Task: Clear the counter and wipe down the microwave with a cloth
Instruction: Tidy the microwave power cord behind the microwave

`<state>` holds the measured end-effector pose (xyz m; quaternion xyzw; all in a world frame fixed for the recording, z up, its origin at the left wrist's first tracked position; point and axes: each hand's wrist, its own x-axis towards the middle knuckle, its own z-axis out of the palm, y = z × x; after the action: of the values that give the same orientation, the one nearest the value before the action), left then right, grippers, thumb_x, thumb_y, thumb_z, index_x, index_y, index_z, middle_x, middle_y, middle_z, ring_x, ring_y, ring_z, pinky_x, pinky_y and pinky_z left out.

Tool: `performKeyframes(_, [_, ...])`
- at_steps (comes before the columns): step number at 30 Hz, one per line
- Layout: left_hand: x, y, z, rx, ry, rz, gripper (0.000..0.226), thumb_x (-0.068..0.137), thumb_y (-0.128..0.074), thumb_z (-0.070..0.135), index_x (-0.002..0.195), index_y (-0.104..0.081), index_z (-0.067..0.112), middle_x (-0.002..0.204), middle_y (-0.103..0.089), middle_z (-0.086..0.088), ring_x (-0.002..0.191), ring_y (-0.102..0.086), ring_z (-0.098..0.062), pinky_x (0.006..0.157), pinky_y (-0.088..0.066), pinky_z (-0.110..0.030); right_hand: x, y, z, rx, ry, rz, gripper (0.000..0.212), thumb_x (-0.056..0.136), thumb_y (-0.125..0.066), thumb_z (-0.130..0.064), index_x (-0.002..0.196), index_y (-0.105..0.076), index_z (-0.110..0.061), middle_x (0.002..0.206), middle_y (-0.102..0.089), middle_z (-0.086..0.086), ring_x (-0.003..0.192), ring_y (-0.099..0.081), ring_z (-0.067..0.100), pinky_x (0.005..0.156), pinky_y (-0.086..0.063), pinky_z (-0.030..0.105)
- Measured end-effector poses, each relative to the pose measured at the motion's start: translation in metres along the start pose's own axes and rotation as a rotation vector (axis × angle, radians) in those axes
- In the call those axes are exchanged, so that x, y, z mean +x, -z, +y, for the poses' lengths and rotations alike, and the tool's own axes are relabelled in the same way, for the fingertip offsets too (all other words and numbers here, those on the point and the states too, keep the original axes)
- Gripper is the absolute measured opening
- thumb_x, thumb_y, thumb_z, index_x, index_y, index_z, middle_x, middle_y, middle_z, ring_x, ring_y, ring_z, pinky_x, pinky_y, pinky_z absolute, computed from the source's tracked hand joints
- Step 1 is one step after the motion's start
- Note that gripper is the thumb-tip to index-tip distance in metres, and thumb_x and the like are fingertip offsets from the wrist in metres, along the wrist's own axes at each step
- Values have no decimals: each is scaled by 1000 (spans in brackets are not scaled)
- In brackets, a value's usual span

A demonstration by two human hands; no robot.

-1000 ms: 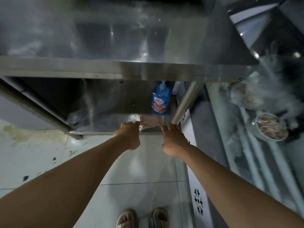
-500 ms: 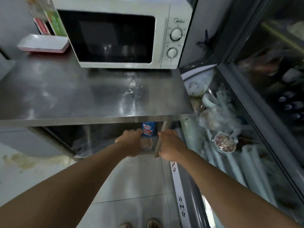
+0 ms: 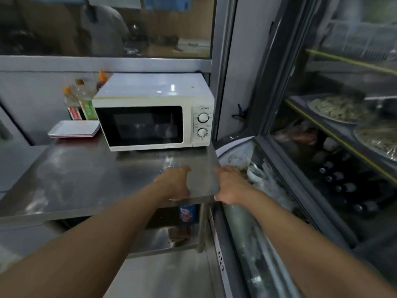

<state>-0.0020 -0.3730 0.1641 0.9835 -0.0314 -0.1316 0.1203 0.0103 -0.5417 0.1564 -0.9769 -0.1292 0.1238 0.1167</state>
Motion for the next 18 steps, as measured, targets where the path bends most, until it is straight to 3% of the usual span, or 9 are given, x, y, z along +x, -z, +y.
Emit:
performKeyframes(6, [5,43,33,39,-12,115,64,79,-66,22,135,-37,17,133,-52,-9,122,-48,-29,98,-45,-45,-3,51,18,1,3,51,71,78,-65,-19,140,-30,-11,146,-29,12,135,-22,32,109,-31,40])
performKeyframes(11, [16,65,52,112,-10,171,67,81,-64,23,141,-32,21,137,-49,-7,126,-45,-29,102,-41,-46,5,79,28,-10,16,82,82,81,-66,-23,147,-19,-11,152,-20,10,141,-15,30,114,-25,40])
performKeyframes(18, [45,90,51,159,-12,202,62,82,-63,26,137,-35,22,132,-50,-4,124,-44,-27,99,-40,-44,39,97,28,3,22,97,82,79,-69,-27,145,-22,-15,146,-26,8,138,-18,29,111,-30,41])
